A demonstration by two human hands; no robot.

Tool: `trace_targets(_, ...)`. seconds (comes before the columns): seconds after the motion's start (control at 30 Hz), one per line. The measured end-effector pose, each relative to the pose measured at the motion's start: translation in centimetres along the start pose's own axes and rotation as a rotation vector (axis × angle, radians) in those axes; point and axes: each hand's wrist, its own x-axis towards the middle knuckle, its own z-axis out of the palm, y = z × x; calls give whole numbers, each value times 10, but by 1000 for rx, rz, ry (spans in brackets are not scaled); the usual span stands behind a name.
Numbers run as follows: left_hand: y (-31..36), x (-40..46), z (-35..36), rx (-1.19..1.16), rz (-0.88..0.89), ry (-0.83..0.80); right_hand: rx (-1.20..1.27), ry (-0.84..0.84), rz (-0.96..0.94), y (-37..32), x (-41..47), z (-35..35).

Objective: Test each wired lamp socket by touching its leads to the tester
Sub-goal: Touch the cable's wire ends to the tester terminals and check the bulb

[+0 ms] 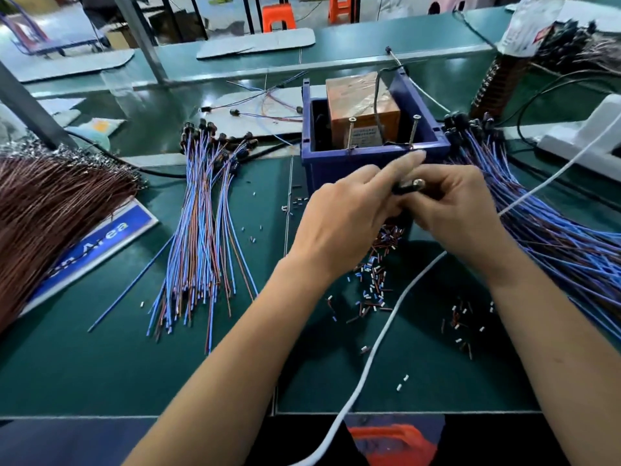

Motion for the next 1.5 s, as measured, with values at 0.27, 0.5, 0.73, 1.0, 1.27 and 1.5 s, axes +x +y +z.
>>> trace_targets(0.27, -28, -10, 0, -20, -39, 75, 134, 70, 164, 8, -1, 8)
trace_targets(0.5, -38, -11, 4, -11, -75, 185, 226, 182, 300, 12, -1, 5)
trace_targets(0.73, -31, -9, 14, -221, -67, 184, 128, 99, 223, 13, -3, 6)
trace_targets(1.0, -39, -8, 14, -448, -209, 308, 161, 198, 192, 16, -3, -4)
trace_targets(1.27, -33, -8, 20, -491, -183, 265, 226, 178, 158, 8, -4, 11)
trace_targets(1.5, -27, -8, 22, -474, -182, 304, 245, 158, 195, 3, -6, 11)
